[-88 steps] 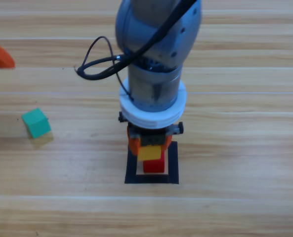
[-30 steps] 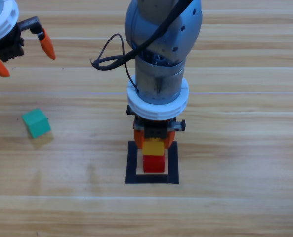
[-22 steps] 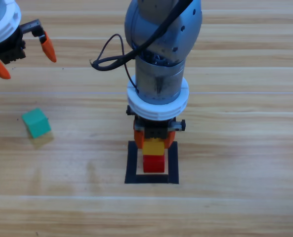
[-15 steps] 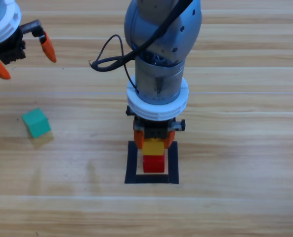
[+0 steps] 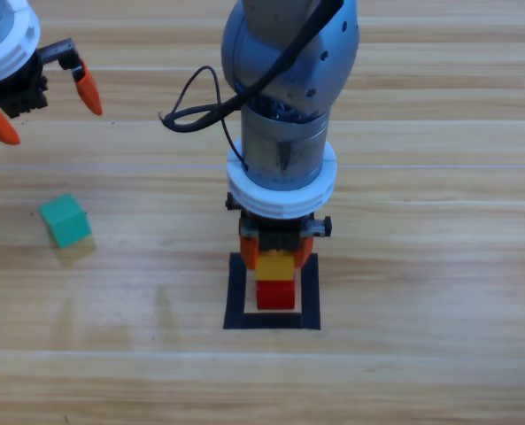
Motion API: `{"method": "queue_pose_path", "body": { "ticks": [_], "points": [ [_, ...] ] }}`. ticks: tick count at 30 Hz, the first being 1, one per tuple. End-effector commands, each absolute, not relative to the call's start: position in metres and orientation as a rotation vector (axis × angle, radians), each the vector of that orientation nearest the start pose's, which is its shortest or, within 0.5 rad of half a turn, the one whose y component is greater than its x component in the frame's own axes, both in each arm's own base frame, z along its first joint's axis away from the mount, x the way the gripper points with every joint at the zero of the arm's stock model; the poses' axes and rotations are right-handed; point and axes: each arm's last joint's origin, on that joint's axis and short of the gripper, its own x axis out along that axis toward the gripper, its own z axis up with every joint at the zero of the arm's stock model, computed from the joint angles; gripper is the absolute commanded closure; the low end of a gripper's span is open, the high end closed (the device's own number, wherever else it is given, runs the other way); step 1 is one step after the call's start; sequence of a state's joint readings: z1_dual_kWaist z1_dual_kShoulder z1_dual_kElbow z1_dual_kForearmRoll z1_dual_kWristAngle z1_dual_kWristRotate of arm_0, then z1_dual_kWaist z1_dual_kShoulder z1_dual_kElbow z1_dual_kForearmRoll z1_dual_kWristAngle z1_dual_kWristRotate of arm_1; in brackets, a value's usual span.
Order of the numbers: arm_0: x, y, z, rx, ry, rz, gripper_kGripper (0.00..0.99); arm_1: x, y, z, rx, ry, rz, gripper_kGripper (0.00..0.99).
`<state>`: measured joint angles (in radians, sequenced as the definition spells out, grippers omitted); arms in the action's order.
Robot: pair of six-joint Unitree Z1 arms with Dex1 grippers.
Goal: Stack the blocks in the rectangular block: red at the bottom, yellow in the middle, green on top
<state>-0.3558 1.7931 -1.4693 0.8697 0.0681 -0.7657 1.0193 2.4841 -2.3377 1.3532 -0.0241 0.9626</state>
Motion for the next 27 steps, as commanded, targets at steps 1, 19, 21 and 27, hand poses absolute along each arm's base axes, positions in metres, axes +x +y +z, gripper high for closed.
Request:
{"method": "queue_pose_path", "body": {
  "ticks": [1, 19, 21, 27],
  "points": [
    [0.327, -0.127, 0.3, -0.38, 1.24, 0.219, 0.042, 0.284, 0.432, 0.18, -0.049, 1.568, 0.002, 0.99],
    [0.331, -0.129, 0.298, -0.379, 1.241, 0.219, 0.042, 0.286, 0.433, 0.209, -0.046, 1.517, 0.082, 0.0],
    [0.331, -0.129, 0.299, -0.382, 1.237, 0.218, 0.042, 0.282, 0.428, 0.236, -0.029, 1.471, 0.11, 0.0],
    [0.342, -0.134, 0.293, -0.415, 1.241, 0.223, 0.042, 0.241, 0.404, 0.331, -0.02, 1.297, 0.217, 0.0]
  ]
}}
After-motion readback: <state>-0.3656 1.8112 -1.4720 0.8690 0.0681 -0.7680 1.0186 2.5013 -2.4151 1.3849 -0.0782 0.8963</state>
